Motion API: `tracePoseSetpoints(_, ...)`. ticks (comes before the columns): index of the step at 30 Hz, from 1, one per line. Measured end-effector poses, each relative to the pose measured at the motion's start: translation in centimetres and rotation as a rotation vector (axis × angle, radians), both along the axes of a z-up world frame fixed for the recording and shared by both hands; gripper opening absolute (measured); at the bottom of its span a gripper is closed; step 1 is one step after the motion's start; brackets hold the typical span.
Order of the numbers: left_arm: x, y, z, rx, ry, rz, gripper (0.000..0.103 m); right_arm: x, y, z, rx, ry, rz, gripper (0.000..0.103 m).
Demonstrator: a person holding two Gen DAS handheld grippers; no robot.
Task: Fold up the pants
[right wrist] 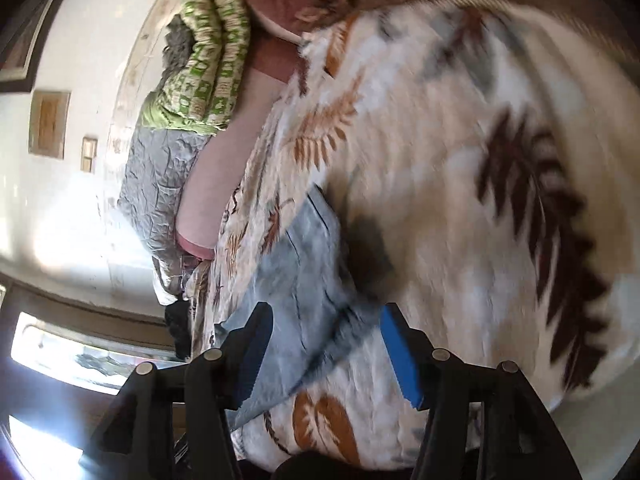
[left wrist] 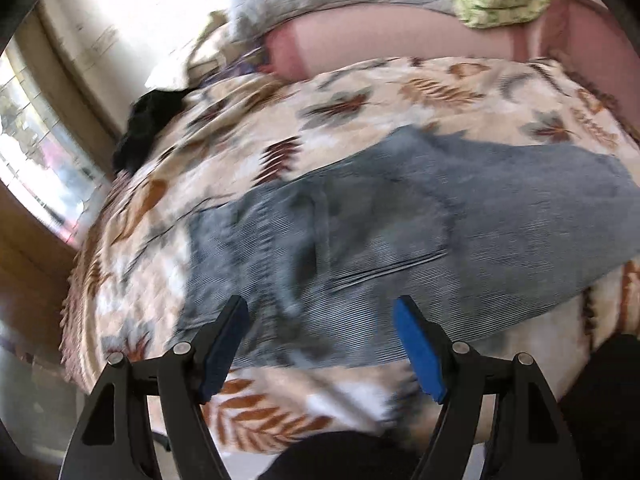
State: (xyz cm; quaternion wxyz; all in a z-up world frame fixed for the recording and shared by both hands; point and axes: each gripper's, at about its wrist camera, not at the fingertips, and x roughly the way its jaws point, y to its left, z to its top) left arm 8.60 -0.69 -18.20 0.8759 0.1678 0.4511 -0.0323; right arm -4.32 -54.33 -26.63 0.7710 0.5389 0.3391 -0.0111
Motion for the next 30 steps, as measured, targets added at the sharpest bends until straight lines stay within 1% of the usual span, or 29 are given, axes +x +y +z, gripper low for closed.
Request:
tracePoseSetpoints(2, 0.3, -1.8, -0.2, 0.01, 0.009, -0.029, 0.076, 0.1, 0.6, -0.7, 0.022, 0.002, 0.01, 0.06)
tracePoseSetpoints(3, 0.5, -2.7, -0.4, 0.013, 0.015, -0.042, 0.076, 0.4, 0.9, -1.1, 0.036, 0.01, 0.015, 0.062)
tracePoseSetpoints(5, 1.0, -4.6, -1.0, 0.004, 0.03, -0.068, 0.076, 1.0, 1.3, -1.5, 0.027, 0.031, 0.017, 0.064)
tracePoseSetpoints(7, 1.8, -5.9, -1.8, -0.012, 0.059, -0.076, 0.076, 1.7, 1.7, -1.9, 0.016, 0.042, -0.004, 0.066)
tracePoseSetpoints(10, 3.0, -7.5, -3.7, -0.025, 0.112, -0.082, 0.076, 2.7, 1.8, -2.3, 0.039, 0.032, -0.029, 0.067)
tracePoseSetpoints(14, 4.6, -9.0, -6.7, 0.012, 0.176, -0.093, 0.077, 3.7, 1.8, -2.5, 0.034, 0.017, -0.077, 0.068)
tracePoseSetpoints(15, 4.6, -9.1, -6.9, 0.018, 0.17, -0.099, 0.078, 3.8, 1.7, -2.6, 0.033, 0.003, -0.089, 0.068)
tracePoseSetpoints(16, 4.6, -9.1, -6.7, 0.019, 0.166, -0.1, 0.078, 3.8, 1.6, -2.7, 0.037, -0.004, -0.098, 0.067)
tracePoseSetpoints(17, 4.5, -9.0, -6.5, 0.021, 0.176, -0.101, 0.079, 3.9, 1.5, -2.9, 0.047, -0.01, -0.109, 0.064)
tracePoseSetpoints(18, 4.5, -9.0, -6.3, 0.025, 0.19, -0.103, 0.078, 3.9, 1.3, -3.0, 0.05, -0.012, -0.12, 0.054)
tracePoseSetpoints(19, 4.4, -8.9, -6.1, 0.026, 0.196, -0.102, 0.078, 3.9, 1.2, -3.0, 0.045, -0.007, -0.121, 0.049)
tracePoseSetpoints(20, 4.3, -8.9, -5.8, 0.025, 0.191, -0.101, 0.078, 4.0, 1.1, -3.1, 0.032, 0.004, -0.117, 0.041)
tracePoseSetpoints(21, 4.1, -9.0, -5.4, 0.022, 0.182, -0.107, 0.078, 4.1, 1.1, -3.4, 0.028, 0.01, -0.115, 0.04)
tracePoseSetpoints(23, 3.7, -9.6, -4.7, 0.009, 0.168, -0.132, 0.078, 3.8, 1.0, -3.6, 0.032, -0.017, -0.117, 0.04)
tracePoseSetpoints(25, 3.5, -10.7, -4.1, -0.008, 0.157, -0.155, 0.078, 3.6, 1.0, -3.6, 0.022, -0.024, -0.112, 0.039)
tracePoseSetpoints(28, 3.9, -13.3, -3.3, -0.048, 0.157, -0.19, 0.078, 3.5, 0.9, -3.7, 0.035, -0.034, -0.11, 0.041)
tracePoseSetpoints(30, 4.5, -15.8, -2.9, -0.07, 0.161, -0.208, 0.078, 3.5, 0.9, -3.8, 0.039, -0.037, -0.106, 0.041)
